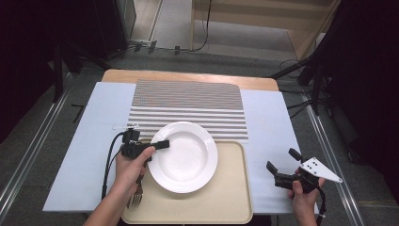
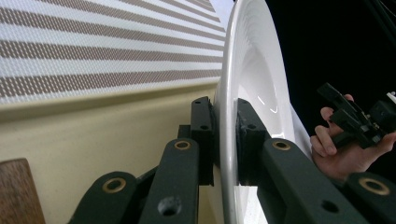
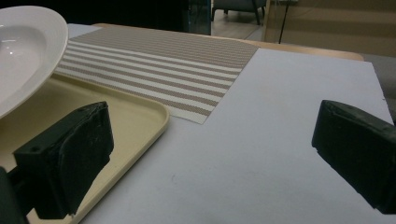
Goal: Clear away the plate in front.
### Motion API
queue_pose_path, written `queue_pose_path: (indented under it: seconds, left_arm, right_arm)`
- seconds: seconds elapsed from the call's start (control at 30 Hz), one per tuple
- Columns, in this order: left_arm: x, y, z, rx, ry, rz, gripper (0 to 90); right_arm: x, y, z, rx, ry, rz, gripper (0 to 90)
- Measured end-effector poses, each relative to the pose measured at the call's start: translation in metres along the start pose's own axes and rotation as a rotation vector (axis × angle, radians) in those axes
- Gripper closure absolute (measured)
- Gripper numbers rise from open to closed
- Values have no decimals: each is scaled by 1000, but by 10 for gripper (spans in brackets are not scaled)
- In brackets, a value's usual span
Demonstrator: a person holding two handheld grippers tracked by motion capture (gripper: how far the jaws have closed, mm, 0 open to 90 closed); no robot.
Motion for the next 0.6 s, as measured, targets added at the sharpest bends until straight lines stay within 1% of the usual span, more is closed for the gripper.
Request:
queue_pose_path:
  seconds: [0.2,0.4,0.5,0.6]
  left_arm:
    - [9,0,-2,6,-5,8,800]
    - [13,3,-6,19,-7,17,800]
    - [17,4,-7,29,4,14,800]
    - [21,6,-7,31,5,22,800]
  right_arm:
    - [0,1,0,0,0,0,0]
    - [0,0,1,-2,1,0,0]
    - [0,0,1,-2,3,-1,0]
    - [-1,0,1,0,4,-2,0]
Point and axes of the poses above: each handheld gripper's, and its own axes: y roughly backward along the jaws, x roughly out of its underside, z roughly to its left, the point moved 1 cm from there along -y, roughly forward along the jaws, and after that the axes turned 7 degrees about x, right-handed, at the moved point
